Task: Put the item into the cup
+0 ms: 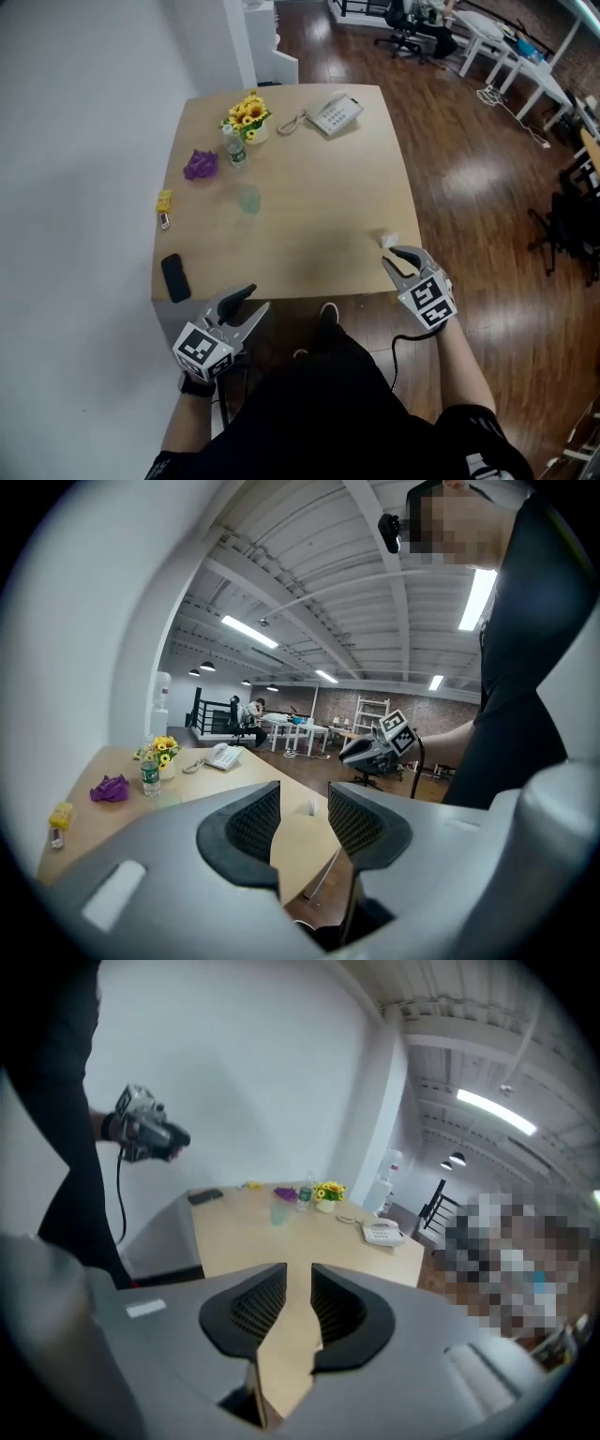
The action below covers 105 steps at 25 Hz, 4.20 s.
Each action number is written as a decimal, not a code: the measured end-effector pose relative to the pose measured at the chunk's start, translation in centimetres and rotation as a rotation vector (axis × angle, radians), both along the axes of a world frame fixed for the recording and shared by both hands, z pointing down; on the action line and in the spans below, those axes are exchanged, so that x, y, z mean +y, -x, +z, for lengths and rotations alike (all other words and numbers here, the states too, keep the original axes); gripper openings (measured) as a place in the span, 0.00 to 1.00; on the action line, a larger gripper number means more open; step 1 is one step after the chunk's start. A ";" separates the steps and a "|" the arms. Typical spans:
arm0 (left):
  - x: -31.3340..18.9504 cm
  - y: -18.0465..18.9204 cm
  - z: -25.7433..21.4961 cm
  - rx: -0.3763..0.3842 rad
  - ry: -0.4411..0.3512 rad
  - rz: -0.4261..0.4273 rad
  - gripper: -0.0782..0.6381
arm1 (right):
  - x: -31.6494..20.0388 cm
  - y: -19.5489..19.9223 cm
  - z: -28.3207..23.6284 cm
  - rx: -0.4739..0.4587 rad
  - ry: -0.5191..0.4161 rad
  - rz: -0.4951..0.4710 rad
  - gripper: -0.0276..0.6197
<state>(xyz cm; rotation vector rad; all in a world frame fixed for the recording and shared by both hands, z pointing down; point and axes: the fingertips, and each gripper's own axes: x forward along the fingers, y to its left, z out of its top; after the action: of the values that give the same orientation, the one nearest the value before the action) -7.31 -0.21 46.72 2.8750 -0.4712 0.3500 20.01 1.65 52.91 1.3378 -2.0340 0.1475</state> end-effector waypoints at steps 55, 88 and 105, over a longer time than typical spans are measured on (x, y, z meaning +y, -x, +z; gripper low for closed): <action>-16.0 -9.3 2.4 -0.077 0.060 -0.162 0.39 | -15.7 -8.0 13.0 0.297 0.414 -0.491 0.05; -24.0 7.2 5.7 -0.036 0.107 -0.254 0.39 | -34.9 22.6 15.1 0.044 0.541 -0.381 0.06; -24.0 7.3 6.1 -0.034 0.114 -0.211 0.39 | -33.4 22.6 18.1 0.042 0.637 -0.306 0.06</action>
<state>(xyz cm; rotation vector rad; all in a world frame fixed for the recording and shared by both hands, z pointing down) -14.59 -24.21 52.84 2.6817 -0.7286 0.3770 -2.58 -31.74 71.01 0.6258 -1.8961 0.5667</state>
